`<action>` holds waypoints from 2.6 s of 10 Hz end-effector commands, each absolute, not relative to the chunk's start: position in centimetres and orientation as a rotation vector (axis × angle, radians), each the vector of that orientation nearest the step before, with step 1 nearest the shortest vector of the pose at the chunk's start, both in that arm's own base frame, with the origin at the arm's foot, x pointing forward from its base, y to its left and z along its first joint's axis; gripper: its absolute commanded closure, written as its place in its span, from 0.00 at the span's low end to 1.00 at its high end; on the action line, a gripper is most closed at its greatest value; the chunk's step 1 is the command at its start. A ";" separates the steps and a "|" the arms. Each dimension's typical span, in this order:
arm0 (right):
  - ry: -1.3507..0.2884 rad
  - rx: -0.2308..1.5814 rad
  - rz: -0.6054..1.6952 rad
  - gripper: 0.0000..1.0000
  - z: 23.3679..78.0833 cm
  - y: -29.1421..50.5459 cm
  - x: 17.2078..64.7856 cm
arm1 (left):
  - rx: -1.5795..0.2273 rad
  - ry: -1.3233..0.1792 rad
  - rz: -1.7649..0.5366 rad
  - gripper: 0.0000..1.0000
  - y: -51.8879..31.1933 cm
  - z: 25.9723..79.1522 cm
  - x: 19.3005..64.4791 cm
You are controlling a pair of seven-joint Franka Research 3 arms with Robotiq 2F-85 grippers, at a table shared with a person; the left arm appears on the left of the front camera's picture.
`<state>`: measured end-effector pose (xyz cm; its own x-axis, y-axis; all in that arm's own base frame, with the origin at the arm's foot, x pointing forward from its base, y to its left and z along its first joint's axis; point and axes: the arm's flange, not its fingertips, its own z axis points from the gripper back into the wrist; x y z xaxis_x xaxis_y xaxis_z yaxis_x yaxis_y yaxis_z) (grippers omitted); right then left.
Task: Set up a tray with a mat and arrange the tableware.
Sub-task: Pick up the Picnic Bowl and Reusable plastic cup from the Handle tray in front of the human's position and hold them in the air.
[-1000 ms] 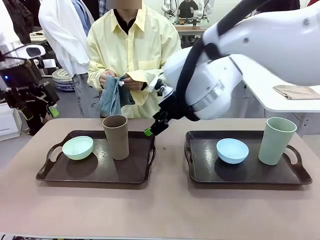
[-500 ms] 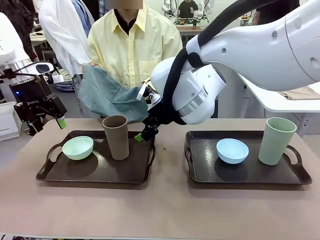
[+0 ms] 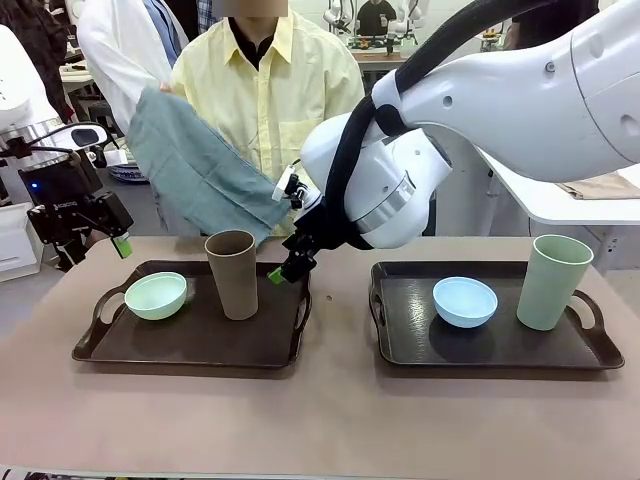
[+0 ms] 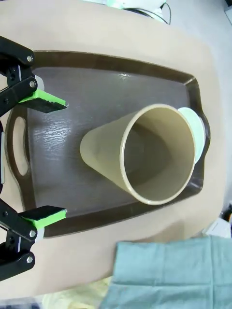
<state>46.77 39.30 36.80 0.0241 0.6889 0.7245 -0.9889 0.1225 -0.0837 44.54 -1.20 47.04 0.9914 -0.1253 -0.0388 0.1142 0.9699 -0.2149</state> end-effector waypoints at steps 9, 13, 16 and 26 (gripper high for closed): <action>-0.764 0.663 1.483 0.00 30.4 44.5 50.8 | 0.049 -0.034 -0.156 0.00 -2.1 40.2 47.2; -0.782 0.682 1.480 0.00 29.9 45.9 51.2 | 0.037 -0.010 -0.158 0.00 -2.0 39.2 47.5; -0.779 0.765 1.484 0.00 29.7 47.1 51.3 | 0.016 0.010 -0.157 0.00 -2.4 38.6 47.9; -0.760 0.808 1.508 0.00 28.7 48.3 51.7 | -0.071 0.075 -0.037 0.00 -3.9 35.7 50.5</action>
<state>51.56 48.24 28.96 -0.0284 0.5555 0.8310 -0.9982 -0.0593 0.0056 50.03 -3.46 35.51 0.9954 -0.0657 -0.0700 0.0606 0.9955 -0.0727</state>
